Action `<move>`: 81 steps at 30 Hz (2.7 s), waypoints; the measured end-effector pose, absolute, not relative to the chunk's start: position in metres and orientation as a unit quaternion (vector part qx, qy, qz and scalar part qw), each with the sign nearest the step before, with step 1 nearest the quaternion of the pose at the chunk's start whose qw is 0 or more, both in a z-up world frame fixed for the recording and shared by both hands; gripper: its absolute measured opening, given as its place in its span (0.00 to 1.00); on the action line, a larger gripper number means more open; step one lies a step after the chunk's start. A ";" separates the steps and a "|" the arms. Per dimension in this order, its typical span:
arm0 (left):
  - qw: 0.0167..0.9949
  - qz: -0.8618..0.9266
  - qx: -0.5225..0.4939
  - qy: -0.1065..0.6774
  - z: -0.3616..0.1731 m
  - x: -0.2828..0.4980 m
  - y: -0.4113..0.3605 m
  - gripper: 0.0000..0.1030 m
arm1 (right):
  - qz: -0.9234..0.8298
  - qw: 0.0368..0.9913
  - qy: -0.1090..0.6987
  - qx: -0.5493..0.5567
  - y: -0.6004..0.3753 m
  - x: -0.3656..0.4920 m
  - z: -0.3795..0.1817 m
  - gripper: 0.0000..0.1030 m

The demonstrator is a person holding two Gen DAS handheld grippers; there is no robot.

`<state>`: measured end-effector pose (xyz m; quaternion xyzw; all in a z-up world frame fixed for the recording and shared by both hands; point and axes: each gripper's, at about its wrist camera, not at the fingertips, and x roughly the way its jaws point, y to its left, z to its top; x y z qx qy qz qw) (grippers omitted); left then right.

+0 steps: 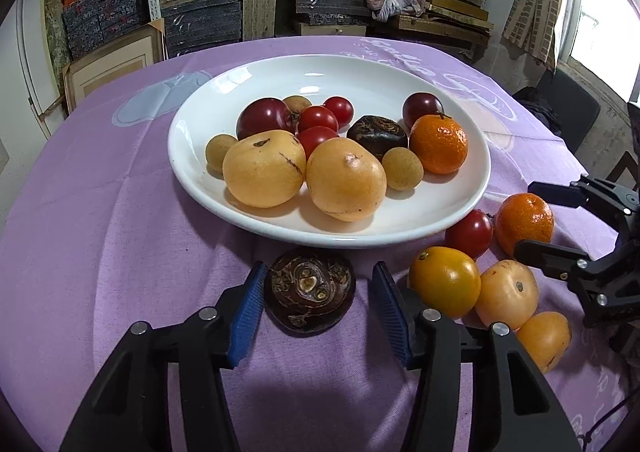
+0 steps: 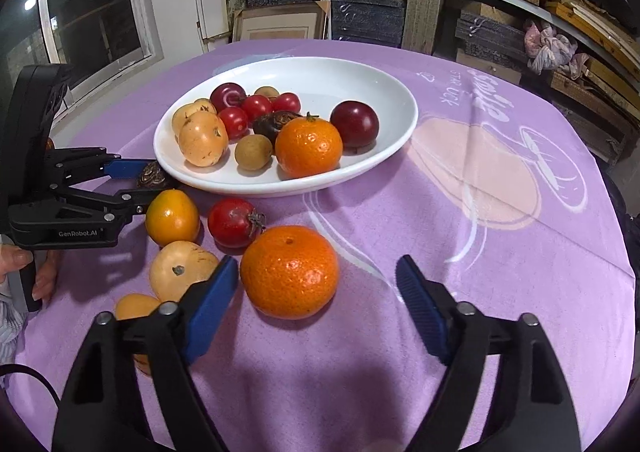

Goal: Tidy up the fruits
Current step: 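Grasp another dark brown round fruit with the left gripper while the right gripper grasps the orange mandarin, then carry the dark brown fruit and mandarin onto the plate and open both grippers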

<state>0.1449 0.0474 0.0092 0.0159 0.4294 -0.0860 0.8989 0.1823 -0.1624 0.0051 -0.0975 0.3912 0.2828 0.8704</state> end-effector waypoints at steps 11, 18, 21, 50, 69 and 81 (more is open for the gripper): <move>0.901 -0.087 0.025 0.424 0.010 0.142 0.041 0.43 | 0.294 0.858 0.405 -0.112 -0.151 0.184 -0.002 0.46; 0.913 -0.085 0.036 0.396 0.018 0.125 0.032 0.43 | 0.297 0.859 0.403 -0.110 -0.152 0.181 -0.003 0.46; 0.915 -0.087 0.032 0.392 0.019 0.122 0.030 0.43 | 0.298 0.859 0.403 -0.107 -0.153 0.181 -0.003 0.46; 0.945 -0.044 0.008 0.323 0.062 0.076 0.031 0.43 | 0.308 0.897 0.305 -0.086 -0.182 0.124 0.051 0.46; 0.968 0.002 -0.003 0.252 0.150 0.195 0.037 0.43 | 0.331 0.922 0.202 -0.010 -0.134 0.210 0.175 0.46; 0.946 0.008 -0.007 0.325 0.079 0.258 0.060 0.43 | 0.283 0.901 0.322 -0.073 -0.093 0.298 0.069 0.46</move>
